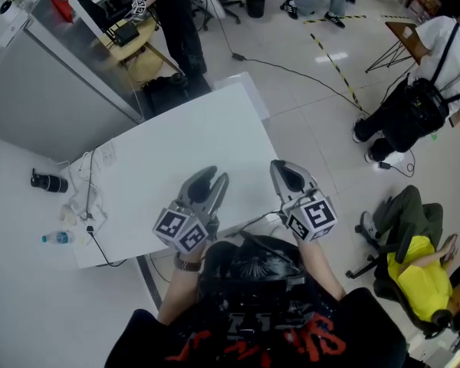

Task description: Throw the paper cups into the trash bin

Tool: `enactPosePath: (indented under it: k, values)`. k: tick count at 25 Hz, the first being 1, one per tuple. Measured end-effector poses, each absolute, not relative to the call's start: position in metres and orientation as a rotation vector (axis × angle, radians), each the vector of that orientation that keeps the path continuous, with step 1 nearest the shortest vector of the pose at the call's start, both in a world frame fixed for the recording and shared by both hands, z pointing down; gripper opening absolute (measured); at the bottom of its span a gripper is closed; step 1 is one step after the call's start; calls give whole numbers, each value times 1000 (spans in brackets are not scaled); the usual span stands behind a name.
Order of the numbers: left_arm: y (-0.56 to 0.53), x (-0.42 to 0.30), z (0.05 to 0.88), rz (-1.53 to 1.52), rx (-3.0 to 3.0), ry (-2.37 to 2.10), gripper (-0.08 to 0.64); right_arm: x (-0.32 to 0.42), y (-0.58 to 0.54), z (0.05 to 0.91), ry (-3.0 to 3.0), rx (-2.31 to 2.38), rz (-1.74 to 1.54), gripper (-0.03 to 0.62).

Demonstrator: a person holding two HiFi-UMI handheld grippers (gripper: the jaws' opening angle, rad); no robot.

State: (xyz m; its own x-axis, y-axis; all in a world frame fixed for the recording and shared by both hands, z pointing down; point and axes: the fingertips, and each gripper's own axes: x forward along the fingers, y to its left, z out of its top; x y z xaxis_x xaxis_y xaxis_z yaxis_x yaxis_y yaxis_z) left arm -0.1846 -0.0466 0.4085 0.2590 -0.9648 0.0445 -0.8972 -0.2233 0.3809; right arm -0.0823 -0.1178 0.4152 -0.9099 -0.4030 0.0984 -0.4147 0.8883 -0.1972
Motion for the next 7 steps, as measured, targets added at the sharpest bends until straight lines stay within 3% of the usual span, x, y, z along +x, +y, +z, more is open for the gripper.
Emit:
enactPosePath:
  k: [7]
  values:
    - [-54,-172,411,-273,2221,-1682,133,-75,-125,414,-2995,669,337,5]
